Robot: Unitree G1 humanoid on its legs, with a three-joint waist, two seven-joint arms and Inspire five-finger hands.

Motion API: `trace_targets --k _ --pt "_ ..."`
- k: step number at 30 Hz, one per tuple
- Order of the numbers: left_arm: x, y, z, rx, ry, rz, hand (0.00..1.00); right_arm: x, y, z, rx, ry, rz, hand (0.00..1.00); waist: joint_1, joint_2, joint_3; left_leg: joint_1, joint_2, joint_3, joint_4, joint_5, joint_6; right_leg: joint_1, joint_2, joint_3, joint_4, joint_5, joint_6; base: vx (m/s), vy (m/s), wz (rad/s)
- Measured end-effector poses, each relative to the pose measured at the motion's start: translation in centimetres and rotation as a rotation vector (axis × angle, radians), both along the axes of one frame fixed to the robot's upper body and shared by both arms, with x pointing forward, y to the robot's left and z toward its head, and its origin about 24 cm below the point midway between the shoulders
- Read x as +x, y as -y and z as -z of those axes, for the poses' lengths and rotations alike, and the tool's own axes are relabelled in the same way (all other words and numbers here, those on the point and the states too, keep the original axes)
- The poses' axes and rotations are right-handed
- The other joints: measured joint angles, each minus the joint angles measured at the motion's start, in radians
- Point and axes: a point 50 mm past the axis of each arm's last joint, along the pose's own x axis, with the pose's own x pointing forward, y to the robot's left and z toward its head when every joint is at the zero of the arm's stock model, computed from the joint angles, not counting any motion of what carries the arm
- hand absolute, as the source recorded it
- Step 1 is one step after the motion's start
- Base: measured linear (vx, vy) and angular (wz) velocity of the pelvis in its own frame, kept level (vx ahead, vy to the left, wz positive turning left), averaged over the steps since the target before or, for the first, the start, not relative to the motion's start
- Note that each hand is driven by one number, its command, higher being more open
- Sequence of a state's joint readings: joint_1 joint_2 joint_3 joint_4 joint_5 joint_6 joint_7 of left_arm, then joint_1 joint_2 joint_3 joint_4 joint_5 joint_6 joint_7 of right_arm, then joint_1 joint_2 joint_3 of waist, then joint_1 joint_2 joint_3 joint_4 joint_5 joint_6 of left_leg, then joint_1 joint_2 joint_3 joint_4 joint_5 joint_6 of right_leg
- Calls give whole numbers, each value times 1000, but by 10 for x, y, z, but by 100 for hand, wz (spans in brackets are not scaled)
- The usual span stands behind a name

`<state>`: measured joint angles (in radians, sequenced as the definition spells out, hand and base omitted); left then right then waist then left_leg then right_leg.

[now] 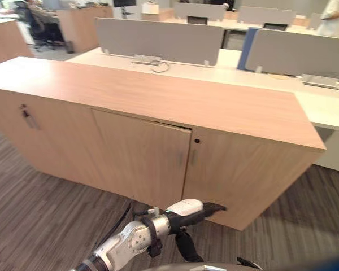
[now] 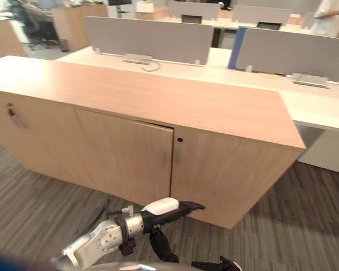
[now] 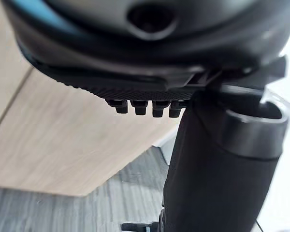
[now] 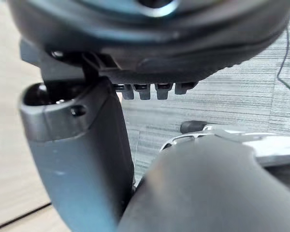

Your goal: Walk over to the cabinet, pick up the folder, carry it to the office cabinet, place the folder inside the office cabinet, then close the office cabinet door

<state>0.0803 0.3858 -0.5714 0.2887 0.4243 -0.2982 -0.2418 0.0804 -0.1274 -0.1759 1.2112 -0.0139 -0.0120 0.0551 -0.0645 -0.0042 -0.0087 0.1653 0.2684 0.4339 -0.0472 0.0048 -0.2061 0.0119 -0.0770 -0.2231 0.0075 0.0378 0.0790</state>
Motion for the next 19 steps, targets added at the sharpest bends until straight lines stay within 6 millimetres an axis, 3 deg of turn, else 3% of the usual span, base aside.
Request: trace_targets --k 4,5,7,10,13,14,15,16,17,19 --pt "-12 -44 42 61 -201 -407 100 -1 5 -1 -9 1 29 100 2 30 6 -20 91 35 125 -66 -3 0 71 22 -4 -13 -19 174 -163 -49" --pt "-21 -63 58 88 -285 -555 100 -2 8 -1 -14 0 52 100 3 44 6 -31 120 35 166 -84 4 1 93 24 -4 -19 -28 133 -90 -28" --pt "-34 -83 72 105 -377 -724 100 -3 10 -1 -17 -4 63 100 5 50 8 -42 145 34 222 -95 22 6 108 27 -3 -26 -39 153 -105 -31" --pt "-71 -121 92 60 -560 -1141 100 -8 11 -1 -23 -8 105 100 11 58 13 -81 209 15 420 -126 105 45 135 55 -3 -45 -69 132 -94 -31" --pt "-105 -136 100 -106 -673 -1498 100 -13 15 -1 -32 -13 142 100 37 72 23 -132 242 -91 631 -74 216 94 146 101 -3 -56 -86 130 -65 -43" --pt "-108 -137 101 -133 -680 -1534 100 -13 15 -1 -33 -16 145 100 46 72 27 -153 238 -129 672 -51 217 98 145 113 -3 -58 -88 128 -26 -46" --pt "-112 -132 103 -211 -700 -1604 100 -13 14 -1 -32 -19 146 100 69 70 33 -197 201 -227 735 -94 165 98 136 140 0 -59 -90 78 67 -43" --pt "-117 -126 105 -314 -727 -1687 100 -12 15 -1 -40 -19 148 100 81 73 40 -224 140 -312 758 -183 105 98 124 157 6 -59 -90 62 106 -40" --pt "-120 -124 106 -356 -741 -1723 100 -12 15 -1 -41 -21 149 100 87 70 43 -232 104 -344 756 -222 91 100 119 164 10 -59 -90 31 167 -32" --pt "-130 -115 109 -468 -788 -1804 100 -12 14 0 -38 -24 152 100 98 64 65 -253 -37 -480 713 -306 73 112 107 182 21 -59 -84 -12 179 -20"
